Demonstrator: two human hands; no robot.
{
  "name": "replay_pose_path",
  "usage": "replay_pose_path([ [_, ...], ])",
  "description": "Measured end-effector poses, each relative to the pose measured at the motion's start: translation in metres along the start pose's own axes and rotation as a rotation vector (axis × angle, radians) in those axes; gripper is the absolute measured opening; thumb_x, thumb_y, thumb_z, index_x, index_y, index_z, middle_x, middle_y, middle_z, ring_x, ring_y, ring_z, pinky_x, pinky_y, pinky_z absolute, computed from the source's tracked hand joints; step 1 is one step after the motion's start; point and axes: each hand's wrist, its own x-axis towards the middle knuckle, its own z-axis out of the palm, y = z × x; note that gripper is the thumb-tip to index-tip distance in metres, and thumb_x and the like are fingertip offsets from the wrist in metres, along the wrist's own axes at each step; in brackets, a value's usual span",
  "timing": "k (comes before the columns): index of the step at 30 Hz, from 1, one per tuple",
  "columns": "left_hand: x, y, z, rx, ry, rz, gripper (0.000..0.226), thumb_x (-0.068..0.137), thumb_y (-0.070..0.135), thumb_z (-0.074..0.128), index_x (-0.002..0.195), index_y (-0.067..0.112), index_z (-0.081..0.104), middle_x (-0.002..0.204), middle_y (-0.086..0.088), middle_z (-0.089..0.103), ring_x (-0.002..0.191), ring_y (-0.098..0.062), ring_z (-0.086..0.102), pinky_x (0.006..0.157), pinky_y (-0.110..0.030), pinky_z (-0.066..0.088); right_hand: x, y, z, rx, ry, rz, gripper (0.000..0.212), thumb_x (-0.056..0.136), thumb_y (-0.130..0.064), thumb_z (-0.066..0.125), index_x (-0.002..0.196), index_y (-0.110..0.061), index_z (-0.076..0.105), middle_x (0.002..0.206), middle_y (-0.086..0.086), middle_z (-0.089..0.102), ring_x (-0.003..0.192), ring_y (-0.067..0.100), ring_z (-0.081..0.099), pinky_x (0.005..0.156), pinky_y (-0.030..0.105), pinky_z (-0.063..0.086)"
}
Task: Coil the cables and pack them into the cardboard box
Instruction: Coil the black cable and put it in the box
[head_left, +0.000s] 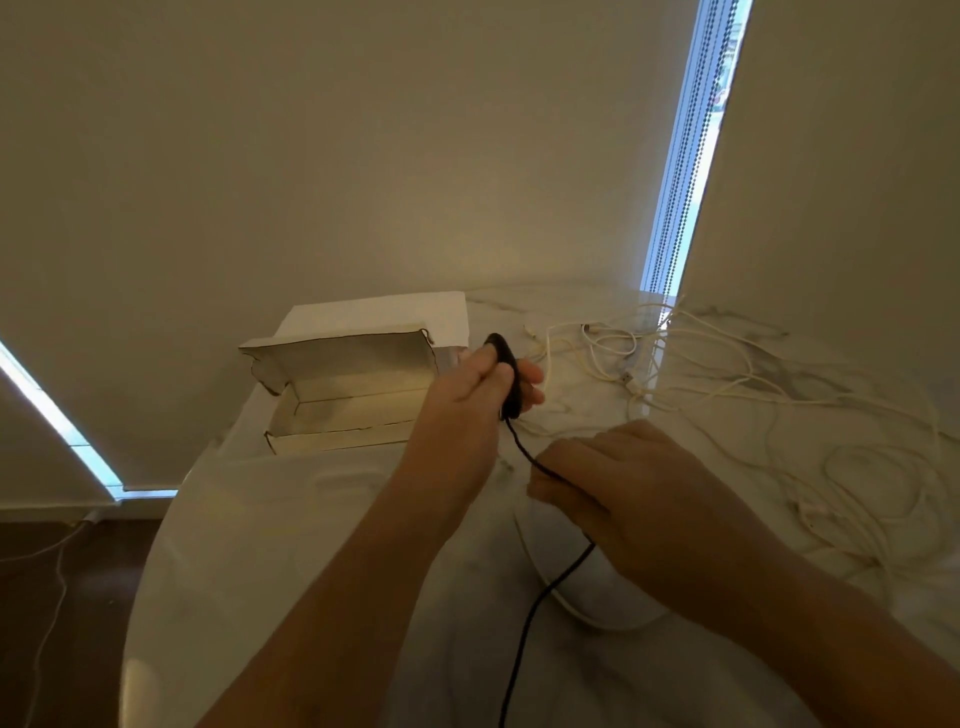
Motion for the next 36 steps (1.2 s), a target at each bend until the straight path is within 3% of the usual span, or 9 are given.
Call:
replay_pose_path([
  [4,-0.006,0.003,0.004,0.166,-0.142,-0.028,0.031,0.103,0.006,0.042,0.09,0.017,0.067,0.081,0.003,0.069,0.069,0.004,0.065,0.068,-0.01,0.05,0.001,0.007,-0.006,-0.032,0.143,0.061,0.026,0.099,-0.038,0.039,0.097,-0.025,0.061,0.074,-0.013,0.063,0.059,0.009,0.051,0.066,0.031,0.043],
  [9,-0.011,0.006,0.004,0.328,-0.277,-0.011,0.032,0.102,0.01,0.043,0.085,0.005,0.07,0.059,0.001,0.061,0.053,-0.015,0.053,0.053,-0.022,0.046,0.0,0.026,-0.016,-0.146,0.133,0.14,0.033,0.099,-0.044,0.036,0.096,-0.028,0.064,0.079,-0.013,0.064,0.067,0.014,0.057,0.074,0.03,0.032],
  [11,-0.012,0.008,0.004,0.331,-0.291,-0.016,0.035,0.101,0.012,0.043,0.082,0.003,0.071,0.055,0.001,0.057,0.052,-0.017,0.045,0.053,-0.026,0.038,-0.001,0.034,-0.016,-0.208,0.117,0.152,0.035,0.098,-0.045,0.036,0.095,-0.029,0.066,0.08,-0.011,0.063,0.07,0.017,0.058,0.075,0.03,0.027],
  [15,-0.013,0.01,0.003,0.322,-0.314,-0.044,0.037,0.103,0.016,0.044,0.089,0.003,0.075,0.05,0.004,0.06,0.044,-0.001,0.039,0.053,-0.015,0.034,-0.001,0.047,-0.016,-0.28,0.121,0.227,0.036,0.097,-0.047,0.034,0.091,-0.029,0.065,0.079,-0.011,0.064,0.072,0.021,0.056,0.077,0.032,0.025],
  [17,-0.013,0.013,-0.002,0.289,-0.339,-0.043,0.038,0.102,0.027,0.048,0.089,0.008,0.077,0.046,0.011,0.048,0.044,-0.001,0.038,0.053,-0.012,0.034,-0.003,0.055,-0.019,-0.242,0.145,0.288,0.037,0.096,-0.049,0.034,0.091,-0.03,0.065,0.083,-0.012,0.066,0.074,0.019,0.053,0.077,0.033,0.025],
  [20,-0.014,0.016,-0.006,0.282,-0.354,0.002,0.034,0.097,0.041,0.054,0.089,0.02,0.078,0.053,0.011,0.042,0.051,-0.005,0.037,0.059,-0.021,0.037,-0.006,0.063,-0.02,-0.127,0.176,0.335,0.034,0.095,-0.051,0.036,0.091,-0.032,0.064,0.083,-0.015,0.061,0.074,0.012,0.044,0.076,0.031,0.025],
  [29,-0.005,0.017,-0.015,-0.328,-0.394,-0.23,0.032,0.097,0.031,0.052,0.087,0.007,0.07,0.06,0.004,0.027,0.05,-0.006,0.023,0.051,-0.022,0.016,-0.003,0.064,-0.009,-0.008,0.127,0.301,0.02,0.093,-0.045,0.05,0.088,-0.03,0.061,0.079,-0.019,0.05,0.074,0.011,0.042,0.072,0.03,0.032],
  [33,-0.002,0.018,-0.016,-0.537,-0.43,-0.296,0.033,0.102,0.031,0.046,0.09,0.009,0.067,0.058,0.007,0.029,0.047,-0.004,0.025,0.047,-0.02,0.02,-0.003,0.063,-0.006,0.039,0.101,0.272,0.023,0.092,-0.043,0.049,0.087,-0.025,0.062,0.081,-0.015,0.051,0.076,0.011,0.043,0.072,0.017,0.032],
  [36,0.0,0.016,-0.014,-0.655,-0.406,-0.305,0.032,0.102,0.031,0.047,0.093,0.009,0.069,0.059,0.008,0.031,0.047,-0.005,0.027,0.045,-0.018,0.026,-0.002,0.057,-0.006,0.086,0.058,0.288,0.013,0.094,-0.039,0.053,0.088,-0.03,0.059,0.082,-0.017,0.052,0.078,0.007,0.044,0.073,0.011,0.033],
])
